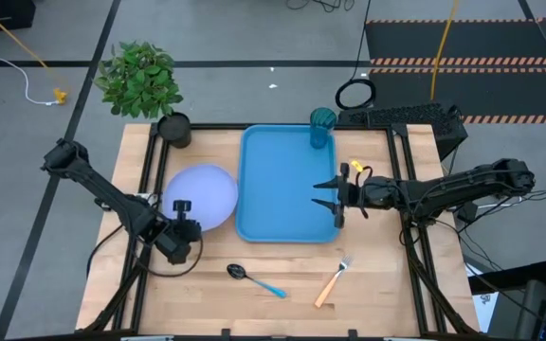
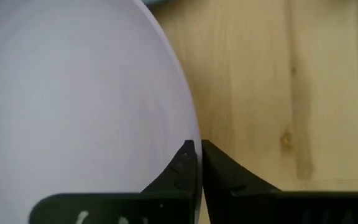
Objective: Pick and place plate/cup/fork/spoon on tray
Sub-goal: Put the purple plate on the blue serving tray to the bottom right of the blue glass
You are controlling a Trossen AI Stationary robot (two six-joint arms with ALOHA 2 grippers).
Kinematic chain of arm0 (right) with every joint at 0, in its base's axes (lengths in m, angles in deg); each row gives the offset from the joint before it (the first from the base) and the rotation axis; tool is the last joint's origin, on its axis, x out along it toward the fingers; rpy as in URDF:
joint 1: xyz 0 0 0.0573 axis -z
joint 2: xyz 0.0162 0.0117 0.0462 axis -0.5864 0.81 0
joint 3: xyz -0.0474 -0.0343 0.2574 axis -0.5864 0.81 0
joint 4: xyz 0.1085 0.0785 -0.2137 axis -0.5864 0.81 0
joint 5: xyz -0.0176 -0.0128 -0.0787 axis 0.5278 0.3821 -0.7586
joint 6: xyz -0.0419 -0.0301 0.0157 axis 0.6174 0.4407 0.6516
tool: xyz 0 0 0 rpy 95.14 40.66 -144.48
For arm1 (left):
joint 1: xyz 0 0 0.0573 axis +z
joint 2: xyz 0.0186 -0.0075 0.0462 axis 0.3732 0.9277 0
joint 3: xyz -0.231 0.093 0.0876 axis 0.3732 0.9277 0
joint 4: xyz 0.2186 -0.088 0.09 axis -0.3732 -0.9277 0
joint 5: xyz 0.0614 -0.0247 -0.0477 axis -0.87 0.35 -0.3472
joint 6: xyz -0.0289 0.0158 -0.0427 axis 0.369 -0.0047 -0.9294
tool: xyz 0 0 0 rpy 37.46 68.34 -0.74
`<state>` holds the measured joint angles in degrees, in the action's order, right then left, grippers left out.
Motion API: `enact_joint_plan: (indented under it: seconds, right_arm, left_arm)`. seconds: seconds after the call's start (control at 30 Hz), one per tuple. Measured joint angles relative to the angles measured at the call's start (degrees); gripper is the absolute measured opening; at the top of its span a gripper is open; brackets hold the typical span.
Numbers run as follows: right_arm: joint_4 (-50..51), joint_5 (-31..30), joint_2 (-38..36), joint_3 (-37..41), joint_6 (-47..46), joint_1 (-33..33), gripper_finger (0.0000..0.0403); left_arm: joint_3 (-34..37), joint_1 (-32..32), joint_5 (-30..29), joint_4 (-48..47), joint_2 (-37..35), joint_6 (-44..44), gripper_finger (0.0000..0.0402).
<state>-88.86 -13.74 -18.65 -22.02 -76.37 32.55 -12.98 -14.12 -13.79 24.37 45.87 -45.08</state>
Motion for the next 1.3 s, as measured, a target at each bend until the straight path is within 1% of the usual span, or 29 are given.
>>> enact_joint_plan:
  seconds: [0.13, 0.37, 0.57, 0.7, 0.83, 1.0, 1.1, 1.2, 1.3]
  right_arm:
    - [-0.4, 0.0, 0.0, 0.0, 2.0, 0.0, 0.0176]
    - [-0.9, -0.5, -1.2, 0.0, 5.6, 0.0, 0.0176]
    - [-0.8, -9.8, -6.2, 0.0, 7.5, 0.0, 0.0176]
    - [-0.8, -10.7, -10.2, 0.0, 8.3, 0.0, 0.0176]
    - [-0.9, -10.8, -13.7, 0.0, 9.8, 0.0, 0.0176]
    - [-1.1, -10.9, -16.1, 0.0, 12.1, 0.0, 0.0176]
    - [-2.2, -13.7, -16.4, 0.0, 13.8, 0.0, 0.0176]
    - [-4.0, -16.8, -16.5, 0.0, 15.6, 0.0, 0.0176]
    - [-5.4, -18.1, -16.6, 0.0, 17.3, 0.0, 0.0176]
  left_arm:
    - [-4.0, 0.2, -1.6, -2.3, 0.0, 2.5, 0.0007]
    - [-9.3, 2.0, -5.1, -2.4, 0.0, 11.5, 0.0007]
    - [-12.0, 6.5, -5.1, 0.8, 0.0, 24.5, 0.0007]
    - [-12.5, 10.8, -5.0, 5.0, 0.0, 34.2, 0.0007]
    - [-12.5, 16.4, -0.5, 10.5, 0.0, 43.2, 0.0007]
    - [-12.5, 23.4, 4.5, 17.1, 0.8, 52.7, 0.0007]
    - [-12.5, 26.9, 7.9, 21.3, 2.3, 57.9, 0.0009]
    - [-12.5, 30.0, 12.6, 25.5, 5.4, 62.1, 0.0007]
    - [-12.5, 32.4, 16.0, 29.3, 9.3, 65.5, 0.0007]
